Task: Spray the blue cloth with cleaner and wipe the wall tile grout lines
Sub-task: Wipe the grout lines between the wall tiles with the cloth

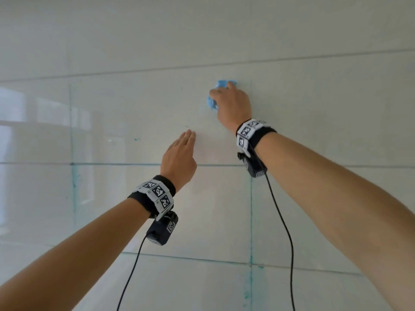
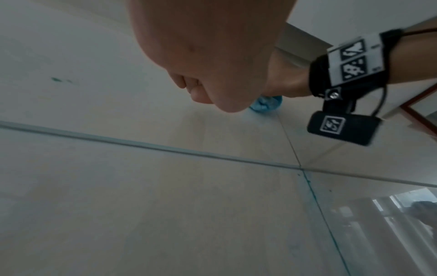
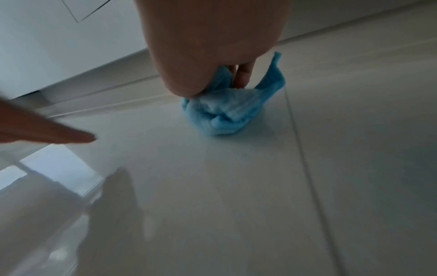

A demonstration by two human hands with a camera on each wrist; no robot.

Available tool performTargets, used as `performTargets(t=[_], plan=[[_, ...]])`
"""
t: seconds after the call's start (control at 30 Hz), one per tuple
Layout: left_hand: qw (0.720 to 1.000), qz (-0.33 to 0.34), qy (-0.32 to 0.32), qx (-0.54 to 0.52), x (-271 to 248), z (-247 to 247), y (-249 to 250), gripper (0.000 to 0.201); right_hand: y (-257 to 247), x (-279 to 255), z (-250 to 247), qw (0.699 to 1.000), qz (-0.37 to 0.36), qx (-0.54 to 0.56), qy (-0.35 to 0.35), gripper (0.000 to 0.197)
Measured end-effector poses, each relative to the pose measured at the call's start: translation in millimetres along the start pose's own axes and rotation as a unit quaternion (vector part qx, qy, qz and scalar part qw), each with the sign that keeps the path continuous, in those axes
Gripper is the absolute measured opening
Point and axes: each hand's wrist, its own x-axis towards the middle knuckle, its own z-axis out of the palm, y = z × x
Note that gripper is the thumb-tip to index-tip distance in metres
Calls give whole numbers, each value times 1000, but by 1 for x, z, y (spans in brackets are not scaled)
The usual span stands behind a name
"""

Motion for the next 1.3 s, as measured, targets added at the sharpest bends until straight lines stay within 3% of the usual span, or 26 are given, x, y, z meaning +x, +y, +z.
performTargets(t=[0.2, 0.47, 0.6, 0.67, 0.8, 0.87, 1.0, 1.13, 1.2, 1.3], plan=[[999, -31, 5, 5, -7, -22, -55, 78, -23, 60, -4, 997, 51, 48, 14, 26], [999, -40, 37, -3, -2, -49, -144, 79, -90, 86, 31, 994, 67, 74, 38, 21], [998, -33, 47, -24, -1, -52, -177, 81, -141, 68, 57, 996, 36, 76, 15, 19], [998, -30, 44, -40, -4, -48, -187, 81, -161, 50, 66, 998, -14, 69, -1, 20], [998, -7, 29, -64, -15, -35, -198, 82, -157, 35, 66, 996, -64, 35, -43, 23], [997, 6, 28, -75, -19, -30, -200, 82, -138, 37, 60, 999, -15, 39, -18, 27], [995, 31, 27, -89, -24, -21, -201, 81, -88, 29, 44, 980, 152, 57, 112, 26], [994, 32, 37, -100, -21, -17, -203, 81, -90, 0, 57, 960, 209, 58, 177, 29], [993, 32, 45, -102, -19, -15, -204, 81, -115, -19, 74, 958, 196, 68, 199, 35], [993, 42, 49, -101, -14, -12, -201, 79, -161, -55, 102, 980, 60, 88, 169, 42]])
